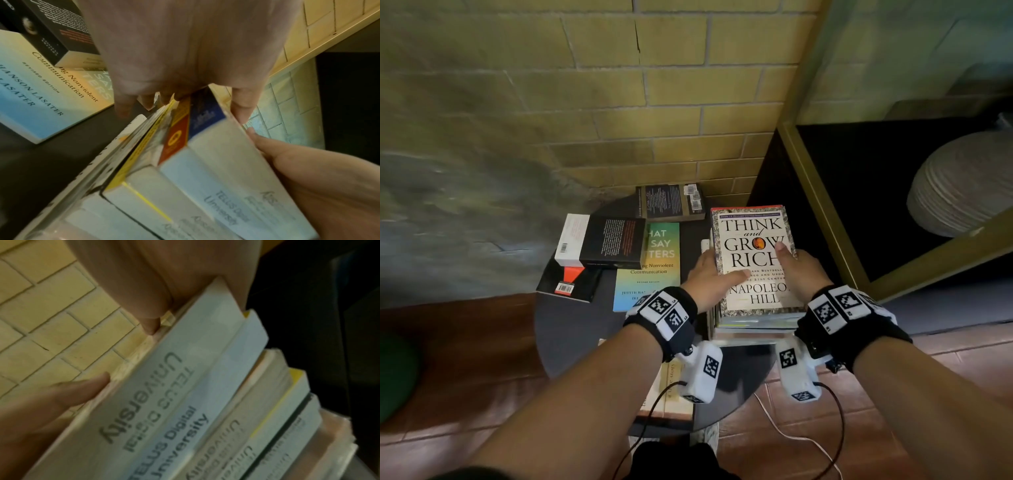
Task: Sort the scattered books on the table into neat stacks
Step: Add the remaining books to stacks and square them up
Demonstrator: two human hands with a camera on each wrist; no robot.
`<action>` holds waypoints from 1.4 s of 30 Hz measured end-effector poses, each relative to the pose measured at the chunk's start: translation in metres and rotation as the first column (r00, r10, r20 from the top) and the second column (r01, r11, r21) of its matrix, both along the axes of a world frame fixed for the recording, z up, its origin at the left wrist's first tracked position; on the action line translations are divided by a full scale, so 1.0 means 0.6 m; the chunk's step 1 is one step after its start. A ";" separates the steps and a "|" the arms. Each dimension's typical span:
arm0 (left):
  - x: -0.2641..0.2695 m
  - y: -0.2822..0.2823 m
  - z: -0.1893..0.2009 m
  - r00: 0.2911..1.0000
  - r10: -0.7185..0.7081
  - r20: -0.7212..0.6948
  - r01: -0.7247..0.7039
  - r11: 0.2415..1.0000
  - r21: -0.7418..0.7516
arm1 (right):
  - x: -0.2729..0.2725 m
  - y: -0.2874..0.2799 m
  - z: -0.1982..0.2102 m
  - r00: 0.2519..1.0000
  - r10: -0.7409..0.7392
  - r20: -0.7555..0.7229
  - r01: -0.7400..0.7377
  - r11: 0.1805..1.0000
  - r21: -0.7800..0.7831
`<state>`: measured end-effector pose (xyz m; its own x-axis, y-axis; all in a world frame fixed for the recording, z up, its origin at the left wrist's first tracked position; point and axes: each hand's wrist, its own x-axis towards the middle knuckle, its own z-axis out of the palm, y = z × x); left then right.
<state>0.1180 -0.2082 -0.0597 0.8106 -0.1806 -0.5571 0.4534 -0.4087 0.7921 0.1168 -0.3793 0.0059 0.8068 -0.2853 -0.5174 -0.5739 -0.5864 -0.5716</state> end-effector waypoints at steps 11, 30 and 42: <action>-0.014 -0.004 0.099 0.998 0.022 -0.059 -0.031 0.987 -0.159 | 0.008 0.004 0.031 0.994 -0.054 -0.090 0.059 0.997 0.056; -0.044 -0.018 0.095 0.917 0.168 -0.361 -0.320 0.850 -0.418 | 0.000 -0.014 0.035 0.981 -0.061 -0.183 0.122 0.930 0.348; -0.064 -0.007 0.091 0.896 0.145 -0.420 -0.371 0.763 -0.529 | 0.008 -0.004 0.034 0.982 -0.025 -0.186 0.083 0.946 0.313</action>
